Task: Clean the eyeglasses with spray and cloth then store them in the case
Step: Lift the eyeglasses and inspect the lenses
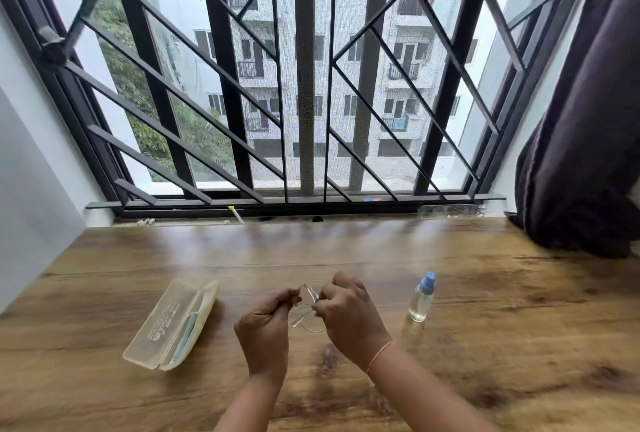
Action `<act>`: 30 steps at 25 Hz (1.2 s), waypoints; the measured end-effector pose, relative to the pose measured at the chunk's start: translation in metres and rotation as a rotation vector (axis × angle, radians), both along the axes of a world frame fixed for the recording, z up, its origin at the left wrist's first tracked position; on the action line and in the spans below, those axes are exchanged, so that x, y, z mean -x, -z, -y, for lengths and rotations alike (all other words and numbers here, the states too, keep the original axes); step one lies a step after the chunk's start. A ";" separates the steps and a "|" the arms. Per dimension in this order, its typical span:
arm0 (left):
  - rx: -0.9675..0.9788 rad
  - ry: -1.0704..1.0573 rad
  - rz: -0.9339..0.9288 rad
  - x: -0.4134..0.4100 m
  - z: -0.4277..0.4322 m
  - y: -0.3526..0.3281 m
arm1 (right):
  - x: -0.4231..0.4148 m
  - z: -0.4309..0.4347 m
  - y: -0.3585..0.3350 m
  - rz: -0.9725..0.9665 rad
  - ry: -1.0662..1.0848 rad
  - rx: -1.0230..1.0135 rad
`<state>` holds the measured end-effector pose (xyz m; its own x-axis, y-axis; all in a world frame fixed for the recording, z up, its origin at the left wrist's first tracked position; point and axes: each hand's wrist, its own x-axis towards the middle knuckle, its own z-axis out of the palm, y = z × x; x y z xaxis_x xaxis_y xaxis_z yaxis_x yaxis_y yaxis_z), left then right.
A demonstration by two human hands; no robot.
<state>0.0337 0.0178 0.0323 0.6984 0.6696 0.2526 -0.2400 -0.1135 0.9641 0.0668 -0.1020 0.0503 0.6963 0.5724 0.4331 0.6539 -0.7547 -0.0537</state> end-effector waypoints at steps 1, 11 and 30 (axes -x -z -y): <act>0.002 0.002 0.001 0.000 0.001 0.000 | -0.001 0.000 0.001 0.009 0.007 -0.005; -0.039 0.009 0.056 -0.001 0.000 -0.008 | 0.005 0.032 -0.031 -0.074 0.051 -0.717; 0.029 0.003 0.152 0.001 -0.015 0.002 | 0.022 0.079 -0.032 -0.186 0.004 -1.144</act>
